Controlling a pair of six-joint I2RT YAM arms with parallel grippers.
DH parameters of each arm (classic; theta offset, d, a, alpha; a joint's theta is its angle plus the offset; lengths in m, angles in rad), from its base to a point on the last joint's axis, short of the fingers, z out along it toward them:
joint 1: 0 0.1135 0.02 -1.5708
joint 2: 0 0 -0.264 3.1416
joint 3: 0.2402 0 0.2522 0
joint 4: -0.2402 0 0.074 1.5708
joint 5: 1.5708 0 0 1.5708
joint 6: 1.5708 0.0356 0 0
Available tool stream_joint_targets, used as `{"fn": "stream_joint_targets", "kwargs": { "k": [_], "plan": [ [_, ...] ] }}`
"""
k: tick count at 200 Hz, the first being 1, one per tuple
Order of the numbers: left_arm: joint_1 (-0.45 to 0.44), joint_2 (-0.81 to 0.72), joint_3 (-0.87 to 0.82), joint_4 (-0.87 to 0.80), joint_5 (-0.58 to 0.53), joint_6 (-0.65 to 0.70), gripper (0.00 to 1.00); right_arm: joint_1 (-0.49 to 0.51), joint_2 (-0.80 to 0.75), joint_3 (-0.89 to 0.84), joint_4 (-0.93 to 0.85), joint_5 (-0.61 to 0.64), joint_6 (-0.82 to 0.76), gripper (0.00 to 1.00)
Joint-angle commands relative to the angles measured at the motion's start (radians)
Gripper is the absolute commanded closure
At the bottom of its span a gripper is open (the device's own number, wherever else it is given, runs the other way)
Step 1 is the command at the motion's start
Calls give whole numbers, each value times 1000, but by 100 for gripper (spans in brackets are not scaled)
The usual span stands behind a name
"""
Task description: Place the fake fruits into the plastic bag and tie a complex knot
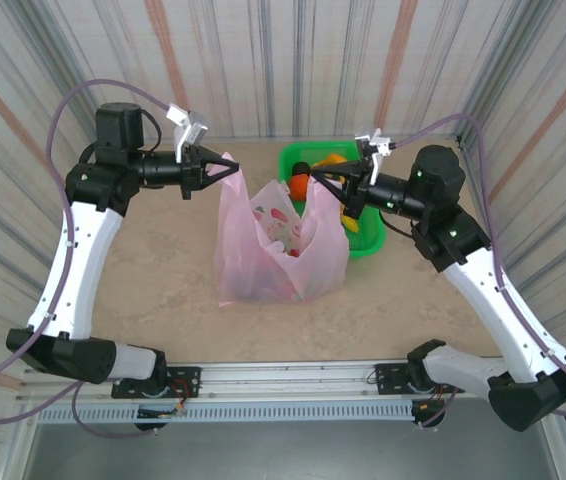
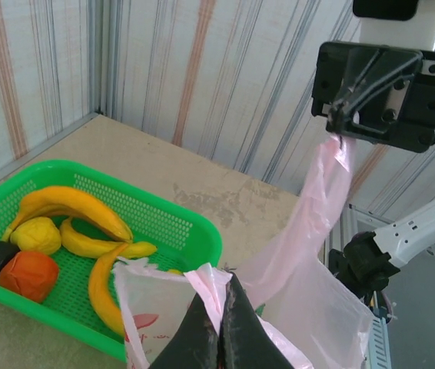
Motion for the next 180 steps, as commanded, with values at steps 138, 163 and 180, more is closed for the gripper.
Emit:
{"fn": "stream_joint_targets", "kwargs": {
  "k": [138,163,180],
  "plan": [
    [6,16,37,-26,58,22,100,-138,-153,104,-285,97,-55,35],
    [6,23,37,-37,52,32,100,-118,-201,140,-382,86,-25,35],
    [6,23,36,-46,45,40,100,-75,-229,142,-404,55,18,35]
  ]
}}
